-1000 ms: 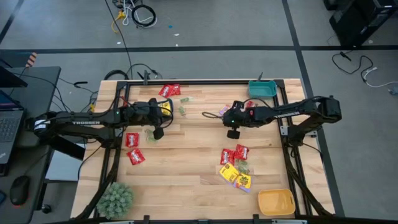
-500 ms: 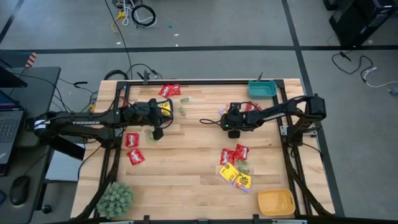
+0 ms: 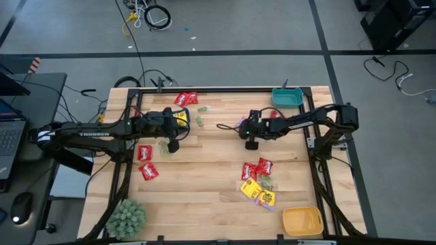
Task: Sort candy
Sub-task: Put the yellow candy into the dark blue bin
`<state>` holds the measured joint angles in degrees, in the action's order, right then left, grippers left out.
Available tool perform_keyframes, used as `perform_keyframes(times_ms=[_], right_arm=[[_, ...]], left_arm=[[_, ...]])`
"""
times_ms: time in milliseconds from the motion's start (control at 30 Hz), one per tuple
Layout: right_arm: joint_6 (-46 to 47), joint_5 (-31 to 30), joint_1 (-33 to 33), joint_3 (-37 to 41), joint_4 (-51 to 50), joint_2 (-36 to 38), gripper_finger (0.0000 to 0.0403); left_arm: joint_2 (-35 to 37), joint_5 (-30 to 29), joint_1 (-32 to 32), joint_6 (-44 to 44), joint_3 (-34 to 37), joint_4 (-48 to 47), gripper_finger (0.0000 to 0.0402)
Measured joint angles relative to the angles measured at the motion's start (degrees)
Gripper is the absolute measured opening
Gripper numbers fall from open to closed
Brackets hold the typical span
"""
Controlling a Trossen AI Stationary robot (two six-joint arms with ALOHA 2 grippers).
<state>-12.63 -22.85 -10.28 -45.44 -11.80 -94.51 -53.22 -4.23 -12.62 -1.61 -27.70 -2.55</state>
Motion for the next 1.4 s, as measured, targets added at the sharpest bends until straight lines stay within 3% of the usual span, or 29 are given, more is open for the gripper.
perform_keyframes(times_ms=[67, 267, 433, 633, 900, 1400], right_arm=[[1.78, 2.28, 0.96, -0.73, 0.36, 2.03, 0.0], [5.31, 8.96, 5.37, -1.41, 7.1, 8.37, 0.0], [6.65, 10.1, 9.67, -1.41, 14.5, 11.35, 0.0], [7.79, 10.12, 12.54, -3.64, 18.55, 12.01, 0.0], [7.03, 10.09, 13.38, -8.32, 18.17, 10.37, 0.0], [6.52, 10.75, 13.55, -8.93, 19.94, 10.09, 0.0]], left_arm=[[0.01, 1.4, -0.02, -0.04, 0.0, 1.56, 0.0001], [0.01, 12.84, 0.0, -0.32, 0.0, 10.57, 0.0001], [-0.75, 13.11, 0.0, -2.65, 0.0, 12.32, 0.0017], [-5.16, 16.8, 1.41, -2.31, -0.01, 18.38, 0.0088], [-14.6, 15.98, 3.03, -1.99, -6.38, 19.76, 0.0165], [-26.86, 16.51, 3.32, -3.03, -17.69, 13.31, 0.0172]])
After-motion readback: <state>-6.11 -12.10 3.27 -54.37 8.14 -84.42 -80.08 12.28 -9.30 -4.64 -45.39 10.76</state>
